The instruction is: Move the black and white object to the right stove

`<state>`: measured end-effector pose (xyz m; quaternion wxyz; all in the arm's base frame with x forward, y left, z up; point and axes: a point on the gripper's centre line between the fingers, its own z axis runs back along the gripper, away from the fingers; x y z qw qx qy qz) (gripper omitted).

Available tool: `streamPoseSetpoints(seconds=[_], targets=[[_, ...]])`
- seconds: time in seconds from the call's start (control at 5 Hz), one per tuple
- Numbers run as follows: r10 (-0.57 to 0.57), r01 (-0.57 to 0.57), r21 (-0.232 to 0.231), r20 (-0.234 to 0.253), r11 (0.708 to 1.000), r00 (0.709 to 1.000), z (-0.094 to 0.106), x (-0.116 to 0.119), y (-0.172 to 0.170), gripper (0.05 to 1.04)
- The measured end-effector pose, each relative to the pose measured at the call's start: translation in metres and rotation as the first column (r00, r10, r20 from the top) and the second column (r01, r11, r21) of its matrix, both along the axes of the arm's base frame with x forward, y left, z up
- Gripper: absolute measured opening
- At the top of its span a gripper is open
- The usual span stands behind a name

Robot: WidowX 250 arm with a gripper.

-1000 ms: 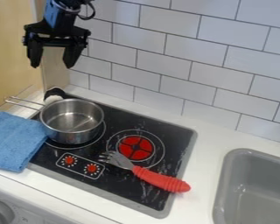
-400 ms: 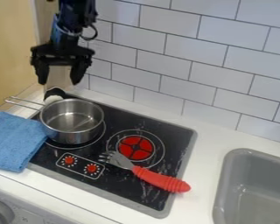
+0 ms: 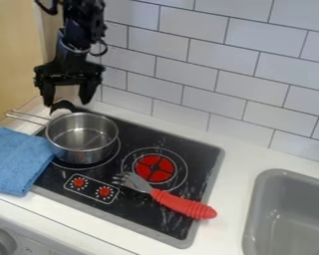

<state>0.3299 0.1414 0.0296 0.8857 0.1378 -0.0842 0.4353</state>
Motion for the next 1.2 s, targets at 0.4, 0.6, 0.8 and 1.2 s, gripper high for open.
streamPoseSetpoints(seconds=[0.4, 0.6, 0.8, 1.2], targets=[[0.021, -0.023, -0.039, -0.036, 0.999, 0.999, -0.0243, -0.0034, 0.0065, 0.931], [0.024, -0.025, -0.04, -0.022, 0.999, 0.999, -0.0242, -0.0004, 0.0067, 0.715], [0.032, -0.033, -0.029, -0.022, 0.999, 0.999, -0.024, -0.001, 0.0083, 0.598], [0.05, -0.049, -0.061, 0.02, 0.997, 0.999, -0.0242, 0.0003, 0.0023, 0.598]])
